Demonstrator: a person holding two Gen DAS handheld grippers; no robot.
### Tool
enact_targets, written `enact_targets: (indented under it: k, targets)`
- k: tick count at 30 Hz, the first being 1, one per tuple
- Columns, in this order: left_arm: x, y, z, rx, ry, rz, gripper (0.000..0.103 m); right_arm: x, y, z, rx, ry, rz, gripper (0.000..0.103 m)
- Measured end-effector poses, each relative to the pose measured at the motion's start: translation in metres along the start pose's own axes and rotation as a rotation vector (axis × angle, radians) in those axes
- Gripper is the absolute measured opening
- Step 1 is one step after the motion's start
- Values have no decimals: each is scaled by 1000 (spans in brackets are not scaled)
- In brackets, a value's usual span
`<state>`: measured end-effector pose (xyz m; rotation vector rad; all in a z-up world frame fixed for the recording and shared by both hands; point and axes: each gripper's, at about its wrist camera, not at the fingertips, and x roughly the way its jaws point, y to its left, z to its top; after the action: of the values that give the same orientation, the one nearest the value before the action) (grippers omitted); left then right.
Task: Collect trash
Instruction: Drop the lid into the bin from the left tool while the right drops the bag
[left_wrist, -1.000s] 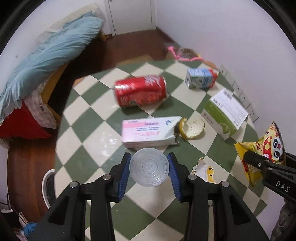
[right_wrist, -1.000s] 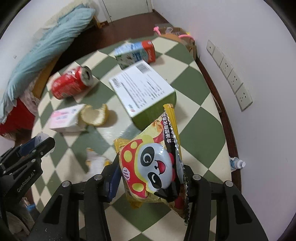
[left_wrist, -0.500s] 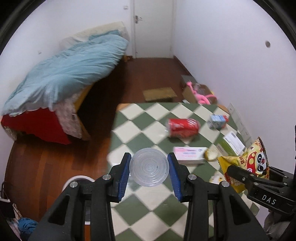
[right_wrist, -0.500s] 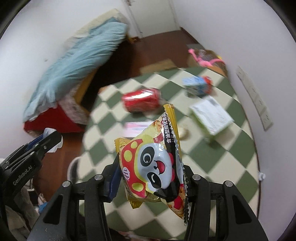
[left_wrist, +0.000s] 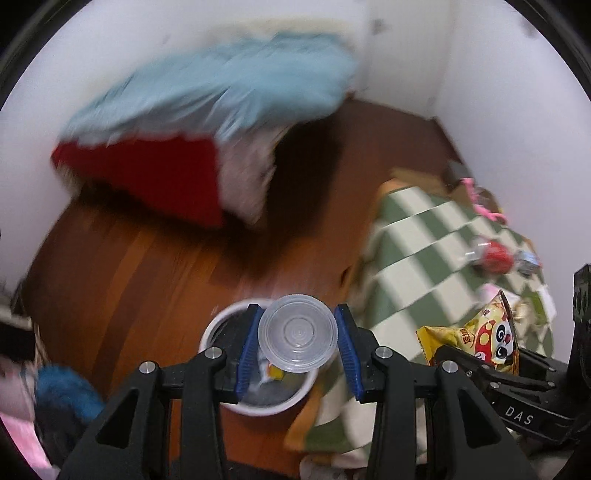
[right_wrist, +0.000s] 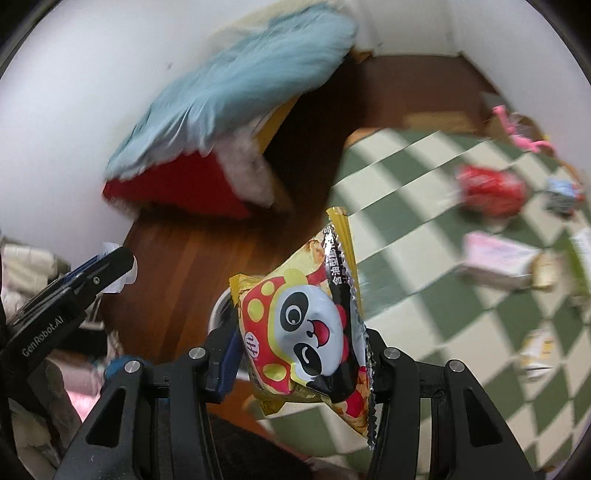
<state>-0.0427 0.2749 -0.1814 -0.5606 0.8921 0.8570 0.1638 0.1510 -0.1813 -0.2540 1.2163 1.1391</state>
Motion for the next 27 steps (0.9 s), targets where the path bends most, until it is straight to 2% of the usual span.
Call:
enact_targets:
  k: [6, 11, 15, 18, 19, 20, 21, 22, 23, 24, 25, 27]
  targets:
    - [68, 82, -24, -150, 191, -27, 36, 102, 59, -15, -59, 168, 21, 52]
    - [114, 118, -44, -246, 321, -98, 37, 177, 81, -19, -99, 282, -19, 52]
    - [137, 132, -58, -303, 378, -121, 38, 225, 89, -13, -136, 355, -71, 52]
    - [148, 134, -59, -328, 396, -112, 47, 251, 94, -9, -157, 404, -81, 52]
    - [151, 136, -61, -339, 400, -107, 60, 258, 95, -9, -166, 416, -91, 53]
    - [152, 139, -60, -343, 401, -101, 80, 265, 95, -9, -174, 430, -94, 53]
    - [153, 141, -60, -348, 399, -89, 88, 273, 96, -8, -181, 450, -90, 55]
    - [154, 146, -60, -352, 397, -84, 93, 280, 97, -7, -185, 467, -91, 67]
    - [154, 148, -60, -354, 396, -74, 93, 285, 98, -7, -189, 481, -92, 75]
    - [153, 149, -59, -352, 395, -56, 93, 290, 98, -7, -194, 490, -87, 90]
    - [154, 150, -59, -347, 392, -38, 93, 293, 97, -9, -202, 498, -89, 96]
    - [150, 148, -59, -321, 376, 11, 94, 298, 96, -10, -216, 509, -107, 96]
